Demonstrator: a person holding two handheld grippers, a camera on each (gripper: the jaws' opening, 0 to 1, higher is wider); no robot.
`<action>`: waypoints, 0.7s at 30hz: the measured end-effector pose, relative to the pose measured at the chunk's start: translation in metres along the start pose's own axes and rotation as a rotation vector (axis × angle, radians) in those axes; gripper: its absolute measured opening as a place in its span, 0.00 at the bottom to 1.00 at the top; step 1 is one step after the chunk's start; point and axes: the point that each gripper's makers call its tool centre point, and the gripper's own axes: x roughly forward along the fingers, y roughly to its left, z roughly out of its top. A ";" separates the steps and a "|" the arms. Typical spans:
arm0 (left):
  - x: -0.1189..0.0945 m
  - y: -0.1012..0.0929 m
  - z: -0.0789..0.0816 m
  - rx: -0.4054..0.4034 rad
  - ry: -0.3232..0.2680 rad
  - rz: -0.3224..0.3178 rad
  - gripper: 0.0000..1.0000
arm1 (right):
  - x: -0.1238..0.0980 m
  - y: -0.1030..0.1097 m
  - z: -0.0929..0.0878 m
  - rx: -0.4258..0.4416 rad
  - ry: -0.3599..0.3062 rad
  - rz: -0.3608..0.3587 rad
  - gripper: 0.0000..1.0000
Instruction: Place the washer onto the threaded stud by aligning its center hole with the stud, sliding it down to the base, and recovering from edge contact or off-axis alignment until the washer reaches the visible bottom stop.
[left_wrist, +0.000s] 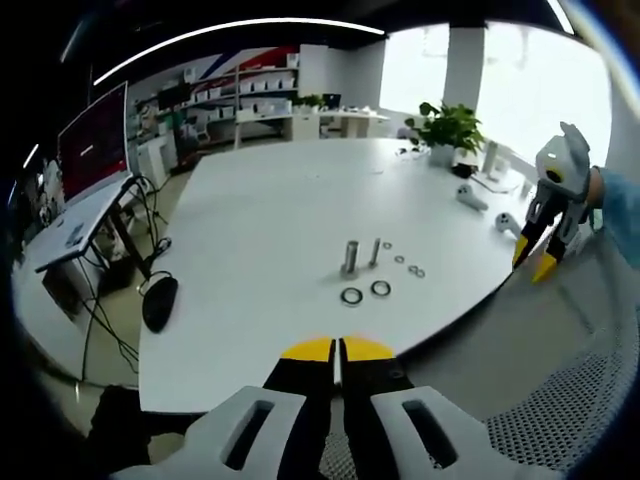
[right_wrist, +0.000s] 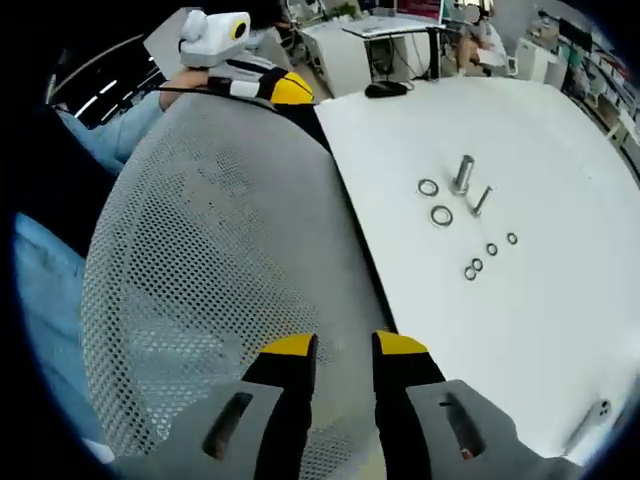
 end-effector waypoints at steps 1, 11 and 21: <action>0.000 0.000 0.000 0.000 -0.001 0.000 0.00 | 0.001 -0.006 -0.001 -0.001 0.016 -0.001 0.24; 0.000 0.000 0.000 -0.003 -0.003 0.000 0.00 | 0.016 -0.041 -0.027 -0.040 0.192 -0.008 0.24; 0.000 0.000 0.000 -0.004 -0.004 0.001 0.00 | 0.042 -0.063 -0.042 -0.011 0.262 0.002 0.24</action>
